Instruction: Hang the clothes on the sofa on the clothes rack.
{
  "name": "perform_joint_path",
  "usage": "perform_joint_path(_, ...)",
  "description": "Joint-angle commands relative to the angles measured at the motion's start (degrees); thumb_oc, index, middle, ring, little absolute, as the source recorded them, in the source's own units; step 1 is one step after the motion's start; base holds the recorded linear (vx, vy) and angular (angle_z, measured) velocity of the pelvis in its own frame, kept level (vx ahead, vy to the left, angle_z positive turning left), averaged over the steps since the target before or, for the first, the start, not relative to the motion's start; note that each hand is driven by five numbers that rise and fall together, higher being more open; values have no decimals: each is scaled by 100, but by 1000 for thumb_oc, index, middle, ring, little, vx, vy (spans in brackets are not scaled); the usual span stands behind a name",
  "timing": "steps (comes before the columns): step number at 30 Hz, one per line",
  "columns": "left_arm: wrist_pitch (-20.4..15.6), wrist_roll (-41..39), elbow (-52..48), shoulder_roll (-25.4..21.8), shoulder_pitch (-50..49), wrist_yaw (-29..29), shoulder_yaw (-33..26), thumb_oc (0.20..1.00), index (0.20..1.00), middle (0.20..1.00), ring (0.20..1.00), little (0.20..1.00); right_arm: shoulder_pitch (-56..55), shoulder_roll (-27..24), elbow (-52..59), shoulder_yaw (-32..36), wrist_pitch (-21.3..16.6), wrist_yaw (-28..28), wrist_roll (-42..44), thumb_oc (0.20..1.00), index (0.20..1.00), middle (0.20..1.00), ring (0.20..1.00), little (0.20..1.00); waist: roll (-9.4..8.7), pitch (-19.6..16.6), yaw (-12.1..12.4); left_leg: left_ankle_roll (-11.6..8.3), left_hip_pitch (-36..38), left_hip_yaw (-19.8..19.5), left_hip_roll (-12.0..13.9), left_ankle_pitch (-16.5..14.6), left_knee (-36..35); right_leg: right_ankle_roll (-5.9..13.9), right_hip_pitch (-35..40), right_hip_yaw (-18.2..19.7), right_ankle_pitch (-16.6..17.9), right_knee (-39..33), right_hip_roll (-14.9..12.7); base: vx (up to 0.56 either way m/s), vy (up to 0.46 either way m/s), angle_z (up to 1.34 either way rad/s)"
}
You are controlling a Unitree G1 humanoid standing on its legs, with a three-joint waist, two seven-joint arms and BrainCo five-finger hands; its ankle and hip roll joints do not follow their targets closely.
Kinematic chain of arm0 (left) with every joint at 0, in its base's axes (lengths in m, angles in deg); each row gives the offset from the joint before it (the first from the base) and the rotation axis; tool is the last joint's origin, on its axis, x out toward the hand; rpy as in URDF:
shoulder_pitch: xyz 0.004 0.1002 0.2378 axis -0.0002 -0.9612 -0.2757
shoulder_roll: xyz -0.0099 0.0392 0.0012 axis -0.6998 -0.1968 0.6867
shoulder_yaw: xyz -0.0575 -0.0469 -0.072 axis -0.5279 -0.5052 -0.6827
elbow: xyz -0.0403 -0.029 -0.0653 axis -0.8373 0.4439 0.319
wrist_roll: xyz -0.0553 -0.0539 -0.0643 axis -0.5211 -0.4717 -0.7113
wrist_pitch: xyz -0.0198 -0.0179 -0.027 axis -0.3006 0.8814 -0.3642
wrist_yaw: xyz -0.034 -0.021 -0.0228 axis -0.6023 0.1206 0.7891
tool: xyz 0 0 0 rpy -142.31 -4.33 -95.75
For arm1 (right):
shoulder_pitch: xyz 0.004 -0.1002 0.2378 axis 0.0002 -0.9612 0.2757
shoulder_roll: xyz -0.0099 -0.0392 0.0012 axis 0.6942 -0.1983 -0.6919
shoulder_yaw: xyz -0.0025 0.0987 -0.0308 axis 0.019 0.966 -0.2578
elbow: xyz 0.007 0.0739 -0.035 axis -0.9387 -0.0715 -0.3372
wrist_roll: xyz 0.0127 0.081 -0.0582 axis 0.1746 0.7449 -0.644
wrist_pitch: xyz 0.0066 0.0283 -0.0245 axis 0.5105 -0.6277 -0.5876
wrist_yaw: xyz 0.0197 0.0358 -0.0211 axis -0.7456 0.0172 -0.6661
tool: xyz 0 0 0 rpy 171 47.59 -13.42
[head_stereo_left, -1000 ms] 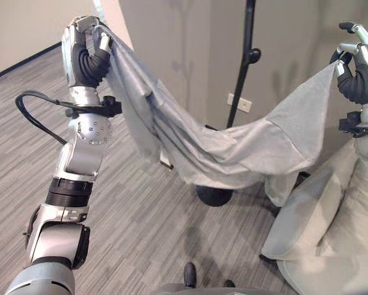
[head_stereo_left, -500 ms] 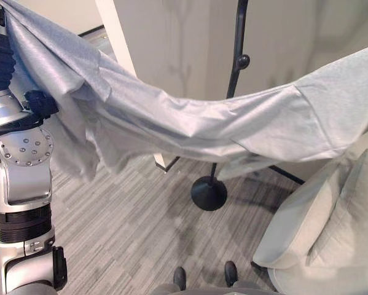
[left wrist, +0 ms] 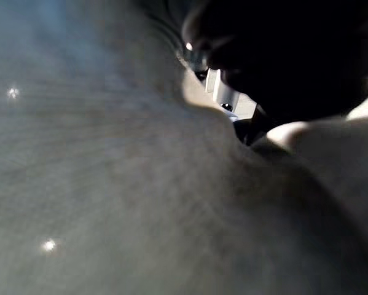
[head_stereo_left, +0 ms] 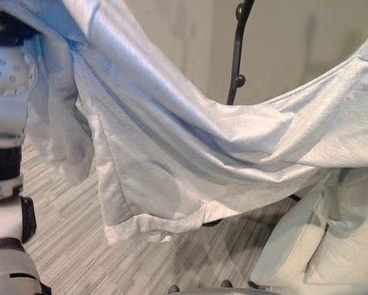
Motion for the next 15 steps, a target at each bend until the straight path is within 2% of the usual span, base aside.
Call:
perform_joint_path(1,118,-439,665,-361,718,-154,547,200,200,200,200,200,921,-414,-257,-679,290,-100,420,200,200,200,200,200,-203,-620,92,-242,192,405,131,-406,37,509,226,-105,-201,25,-175,53,-1,1)
perform_joint_path(5,133,-871,1844,-387,2187,-62,1981,200,200,200,200,200,3291,-227,-1607,-3110,393,15,767,200,200,200,200,200,-301,-672,15,-269,177,436,140,-383,37,535,211,-125,-177,25,-185,11,0,1)
perform_joint_path(7,127,-1060,2522,-287,2851,28,2610,200,200,200,200,200,4801,176,-2521,-4701,426,128,960,200,200,200,200,200,-224,-680,-58,-289,146,443,147,-359,37,549,185,-125,-162,25,-192,35,-13,8)
perform_joint_path(8,148,-1197,3012,-136,3236,154,2995,200,200,200,200,200,5596,558,-3286,-5602,471,264,1075,200,200,200,200,200,-140,-670,-85,-306,141,450,157,-341,37,560,171,-127,-145,25,-189,30,-25,9)
perform_joint_path(9,155,-1264,3353,-39,3502,219,3239,200,200,200,200,200,6004,806,-3723,-6060,474,346,1151,200,200,200,200,200,-77,-652,-85,-320,128,449,157,-328,37,568,153,-119,-129,25,-183,27,-31,6)
perform_joint_path(11,156,-1388,4001,210,4087,338,3754,200,200,200,200,200,6534,1248,-4545,-6658,480,456,1288,200,200,200,200,200,0,-609,-77,-347,90,453,163,-293,37,582,100,-102,-87,25,-172,0,0,0)
perform_joint_path(12,137,-1410,4062,229,4165,342,3806,200,200,200,200,200,6599,1269,-4601,-6709,458,457,1308,200,200,200,200,200,0,-595,-73,-348,82,453,165,-292,37,581,92,-102,-85,25,-171,0,0,0)
perform_joint_path(15,177,-1573,4824,556,4730,503,4356,200,200,200,200,200,6848,1764,-5497,-7024,553,600,1378,200,200,200,200,200,28,-558,-76,-386,-4,453,183,-244,37,591,3,-77,-47,25,-160,16,-25,-1)
